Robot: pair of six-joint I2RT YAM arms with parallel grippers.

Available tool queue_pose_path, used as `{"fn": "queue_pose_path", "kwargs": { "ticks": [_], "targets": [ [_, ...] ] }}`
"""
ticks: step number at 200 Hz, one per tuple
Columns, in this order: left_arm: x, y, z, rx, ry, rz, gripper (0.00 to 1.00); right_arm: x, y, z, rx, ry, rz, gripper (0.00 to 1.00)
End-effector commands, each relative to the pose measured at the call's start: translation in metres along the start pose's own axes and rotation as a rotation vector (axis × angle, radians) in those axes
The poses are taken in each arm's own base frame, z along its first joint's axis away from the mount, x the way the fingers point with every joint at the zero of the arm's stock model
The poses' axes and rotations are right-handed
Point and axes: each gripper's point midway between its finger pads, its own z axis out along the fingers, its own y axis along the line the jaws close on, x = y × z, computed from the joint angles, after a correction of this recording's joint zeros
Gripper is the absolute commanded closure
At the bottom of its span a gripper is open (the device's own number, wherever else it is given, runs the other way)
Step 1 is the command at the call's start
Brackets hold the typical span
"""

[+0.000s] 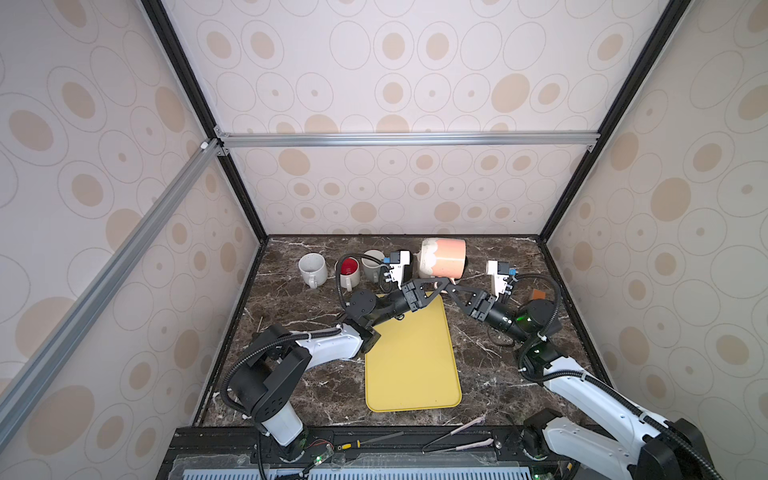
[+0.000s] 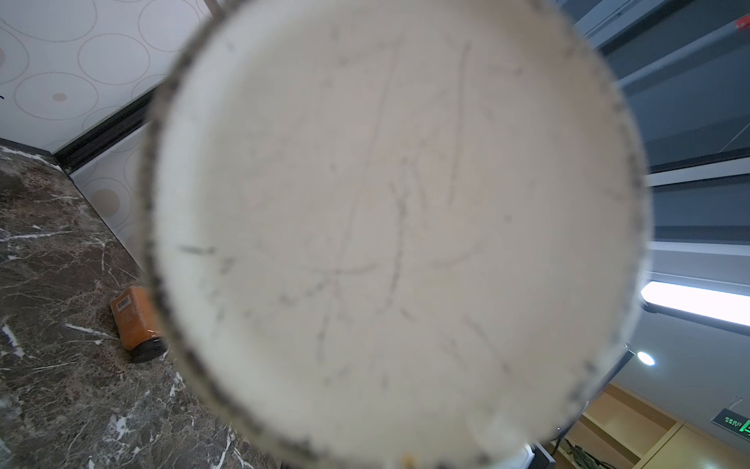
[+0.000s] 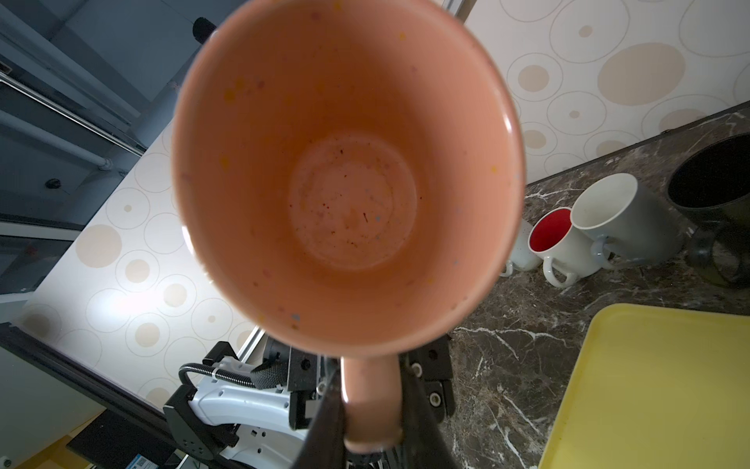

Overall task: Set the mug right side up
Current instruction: 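Grasp the peach mug's handle with the right gripper while the left holds it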

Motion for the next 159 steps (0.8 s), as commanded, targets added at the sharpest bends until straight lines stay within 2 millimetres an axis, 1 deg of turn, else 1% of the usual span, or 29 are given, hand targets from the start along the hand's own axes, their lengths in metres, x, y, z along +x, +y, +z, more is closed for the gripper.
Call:
{"fn": "queue_pose_path", "kwargs": {
  "ticks": [1,4,20,36,40,51,61,68,71,75,88,115,120,121,124,128,145,159],
  "targets": [
    [-0.004,-0.065,0.011,0.217,0.003,0.091,1.00,-0.009,0.025,0.006,-0.071,-0.006,-0.026,0.98],
    [-0.004,-0.064,0.011,0.214,0.003,0.090,1.00,-0.009,0.025,0.006,-0.071,-0.005,-0.027,1.00],
    [-0.002,-0.065,0.011,0.209,0.015,0.102,1.00,-0.010,0.025,0.006,-0.062,-0.011,-0.033,1.00],
    [0.000,-0.061,0.013,0.178,0.031,0.121,1.00,-0.012,0.025,0.008,-0.052,-0.011,-0.039,1.00],
    [0.000,-0.061,0.013,0.167,0.034,0.125,0.95,-0.013,0.024,0.008,-0.047,-0.012,-0.040,1.00],
    [0.001,-0.056,0.014,0.132,0.042,0.136,0.77,-0.013,0.023,0.009,-0.040,-0.011,-0.044,1.00],
    [0.001,-0.052,0.014,0.102,0.045,0.153,0.68,-0.013,0.022,0.010,-0.035,-0.008,-0.044,1.00],
    [0.001,-0.049,0.014,0.086,0.046,0.157,0.59,-0.013,0.021,0.010,-0.038,-0.009,-0.043,1.00],
    [0.001,-0.048,0.014,0.079,0.046,0.156,0.52,-0.014,0.021,0.011,-0.040,-0.011,-0.043,1.00],
    [0.001,-0.047,0.013,0.074,0.045,0.157,0.47,-0.014,0.021,0.011,-0.041,-0.012,-0.040,1.00],
    [0.003,-0.043,0.010,0.062,0.046,0.157,0.35,-0.014,0.017,0.012,-0.035,-0.016,-0.032,1.00],
    [0.010,-0.027,0.005,0.016,0.054,0.133,0.18,-0.016,0.013,0.013,-0.029,-0.031,-0.021,1.00],
    [0.011,-0.024,0.004,0.004,0.056,0.131,0.11,-0.016,0.013,0.013,-0.030,-0.033,-0.023,1.00],
    [0.012,-0.023,0.003,0.000,0.057,0.131,0.08,-0.016,0.013,0.013,-0.030,-0.034,-0.024,1.00],
    [0.013,-0.020,0.003,-0.008,0.062,0.129,0.01,-0.017,0.012,0.013,-0.027,-0.036,-0.022,1.00],
    [0.015,-0.017,0.003,-0.020,0.067,0.128,0.00,-0.017,0.012,0.013,-0.026,-0.039,-0.023,1.00],
    [0.019,-0.001,-0.001,-0.099,0.087,0.146,0.00,-0.018,0.011,0.014,-0.022,-0.039,-0.030,1.00],
    [0.020,0.017,-0.007,-0.205,0.097,0.181,0.00,-0.019,0.009,0.015,-0.015,-0.044,-0.031,1.00]
  ]
}}
